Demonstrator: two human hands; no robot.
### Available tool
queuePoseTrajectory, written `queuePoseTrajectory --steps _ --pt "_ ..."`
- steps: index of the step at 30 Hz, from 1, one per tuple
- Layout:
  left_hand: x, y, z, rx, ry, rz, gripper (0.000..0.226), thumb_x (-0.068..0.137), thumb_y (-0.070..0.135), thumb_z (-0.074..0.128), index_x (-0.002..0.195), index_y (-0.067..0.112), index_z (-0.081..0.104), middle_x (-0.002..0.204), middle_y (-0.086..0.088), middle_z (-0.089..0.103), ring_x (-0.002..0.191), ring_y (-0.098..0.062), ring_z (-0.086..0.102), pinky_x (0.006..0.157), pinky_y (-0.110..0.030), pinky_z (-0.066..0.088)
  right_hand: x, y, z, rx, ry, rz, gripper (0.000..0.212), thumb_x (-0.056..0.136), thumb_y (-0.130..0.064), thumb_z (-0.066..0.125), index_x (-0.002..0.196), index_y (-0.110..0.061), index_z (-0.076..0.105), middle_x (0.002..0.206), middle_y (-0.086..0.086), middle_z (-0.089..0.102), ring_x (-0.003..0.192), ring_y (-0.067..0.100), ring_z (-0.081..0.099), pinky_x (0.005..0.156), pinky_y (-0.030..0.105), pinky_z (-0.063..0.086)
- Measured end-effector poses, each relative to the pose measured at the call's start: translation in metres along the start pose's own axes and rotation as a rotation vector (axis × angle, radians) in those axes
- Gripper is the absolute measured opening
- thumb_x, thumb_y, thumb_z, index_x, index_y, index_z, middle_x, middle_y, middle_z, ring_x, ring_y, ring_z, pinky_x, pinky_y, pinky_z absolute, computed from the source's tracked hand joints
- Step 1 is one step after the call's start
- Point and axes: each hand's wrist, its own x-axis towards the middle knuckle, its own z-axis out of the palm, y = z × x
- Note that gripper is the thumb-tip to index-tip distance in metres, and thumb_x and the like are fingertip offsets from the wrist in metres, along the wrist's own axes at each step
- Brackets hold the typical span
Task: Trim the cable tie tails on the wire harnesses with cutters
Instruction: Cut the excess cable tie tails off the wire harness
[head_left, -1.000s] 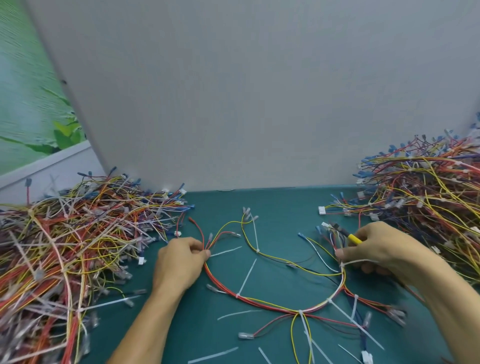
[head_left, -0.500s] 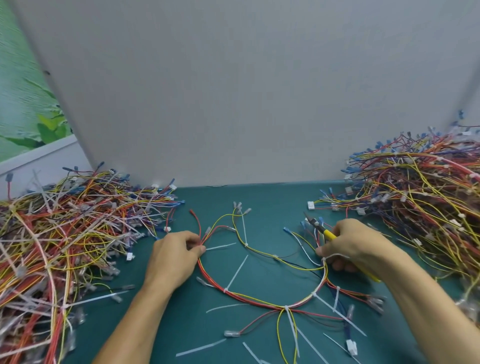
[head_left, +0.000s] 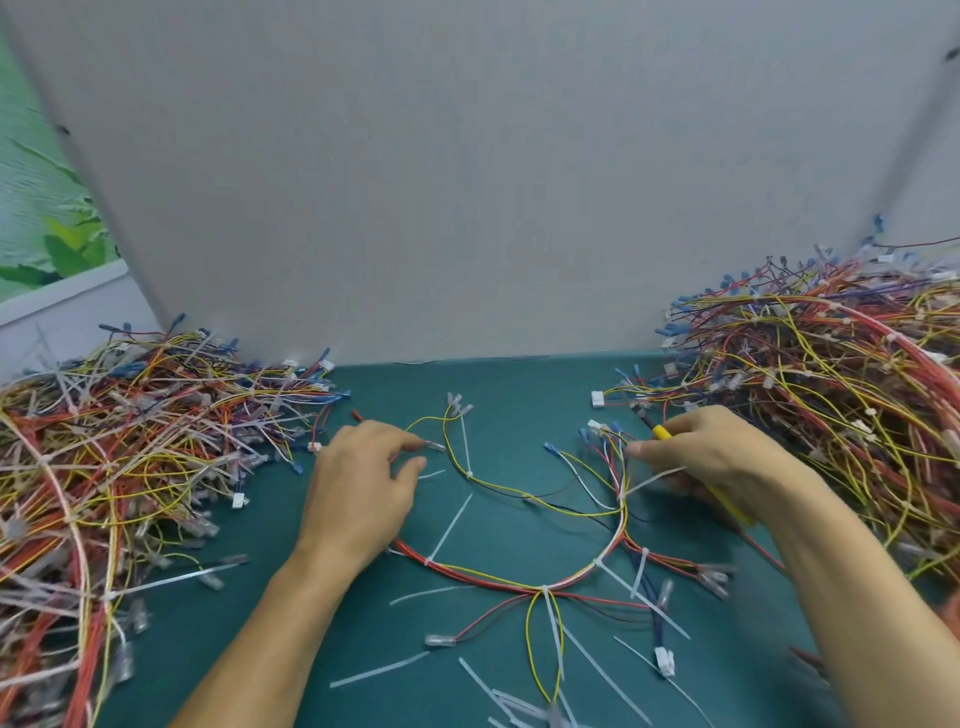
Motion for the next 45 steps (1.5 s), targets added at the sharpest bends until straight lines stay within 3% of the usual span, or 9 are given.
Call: queuePoseTrajectory --steps 9,14,17,21,25,32,37,41,45 --pt "-0.018 0.059 0.002 -0.190 -0.292 0.309 0.008 0.084 0.025 0.071 0.091 0.022 0.074 0.090 0.012 0.067 0.079 -0.002 0.059 0.081 -0.019 0.044 -0.004 0.007 0.000 0.040 0.001 -0.078 0.039 0.082 -0.044 0.074 0.059 -0.017 0.059 0.054 0.000 0.060 0.047 0.010 0.058 0.053 0.025 0.045" --pt "-0.014 0.070 0.005 -0.146 -0.391 0.349 0.014 0.088 0.033 0.065 0.097 0.024 0.072 0.095 0.012 0.065 0.084 -0.004 0.059 0.085 -0.027 0.046 -0.015 0.009 -0.002 0.011 0.011 -0.105 0.043 0.086 -0.050 0.066 0.063 -0.017 0.050 0.058 0.004 0.056 0.052 0.014 0.050 0.056 0.027 0.037" --pt "-0.013 0.077 0.011 -0.136 -0.415 0.373 0.018 0.090 0.035 0.062 0.102 0.025 0.071 0.100 0.011 0.064 0.093 -0.006 0.058 0.089 -0.026 0.044 -0.020 0.009 -0.004 -0.052 0.053 -0.107 0.040 0.089 -0.038 0.065 0.065 -0.017 0.042 0.059 0.004 0.040 0.057 0.018 0.037 0.057 0.032 0.026" --pt "-0.015 0.095 0.032 -0.135 -0.411 0.403 0.027 0.093 0.035 0.057 0.117 0.023 0.064 0.115 0.008 0.061 0.111 -0.011 0.050 0.097 -0.020 0.033 -0.031 0.018 -0.009 -0.195 0.055 -0.024 0.014 0.080 -0.021 0.061 0.080 -0.010 0.051 0.071 0.008 0.055 0.063 0.020 0.047 0.058 0.031 0.032" --pt "-0.011 0.122 0.060 -0.111 -0.419 0.272 0.030 0.089 0.043 0.059 0.111 0.022 0.059 0.112 0.002 0.058 0.109 -0.019 0.050 0.093 -0.029 0.040 -0.042 0.020 -0.013 -0.264 0.028 -0.016 0.022 0.077 -0.024 0.065 0.082 -0.013 0.047 0.070 0.003 0.047 0.060 0.017 0.042 0.055 0.030 0.029" --pt "-0.002 0.144 0.091 -0.115 -0.428 -0.032 0.028 0.085 0.046 0.063 0.089 0.019 0.058 0.099 -0.007 0.065 0.098 -0.031 0.058 0.080 -0.038 0.048 -0.047 0.014 -0.009 -0.320 0.056 -0.062 0.027 0.073 -0.027 0.070 0.091 -0.009 0.065 0.078 0.009 0.063 0.069 0.018 0.054 0.059 0.030 0.039" --pt "0.006 0.120 0.088 -0.366 -0.453 -0.172 0.011 0.080 0.030 0.073 0.081 0.020 0.071 0.085 0.001 0.071 0.088 -0.018 0.065 0.078 -0.025 0.050 -0.052 0.011 -0.013 -0.371 0.127 -0.146 0.020 0.073 -0.027 0.069 0.086 -0.013 0.068 0.079 0.009 0.067 0.070 0.018 0.056 0.059 0.028 0.042" --pt "0.003 0.102 0.081 -0.732 -0.516 -0.357 0.019 0.081 0.012 0.072 0.064 0.018 0.068 0.067 -0.003 0.068 0.068 -0.022 0.067 0.076 -0.043 0.059 -0.059 0.008 -0.004 -0.494 0.089 -0.232 0.015 0.076 -0.032 0.063 0.080 -0.017 0.063 0.072 0.003 0.059 0.070 0.017 0.053 0.057 0.029 0.040" --pt "-0.005 0.094 0.078 -0.924 -0.500 -0.423 0.023 0.082 0.002 0.068 0.064 0.016 0.069 0.062 -0.005 0.066 0.061 -0.019 0.063 0.073 -0.041 0.059 -0.062 0.012 0.007 -0.646 0.072 -0.353 0.011 0.080 -0.032 0.054 0.083 -0.022 0.053 0.084 -0.002 0.053 0.088 0.025 0.055 0.064 0.034 0.040"
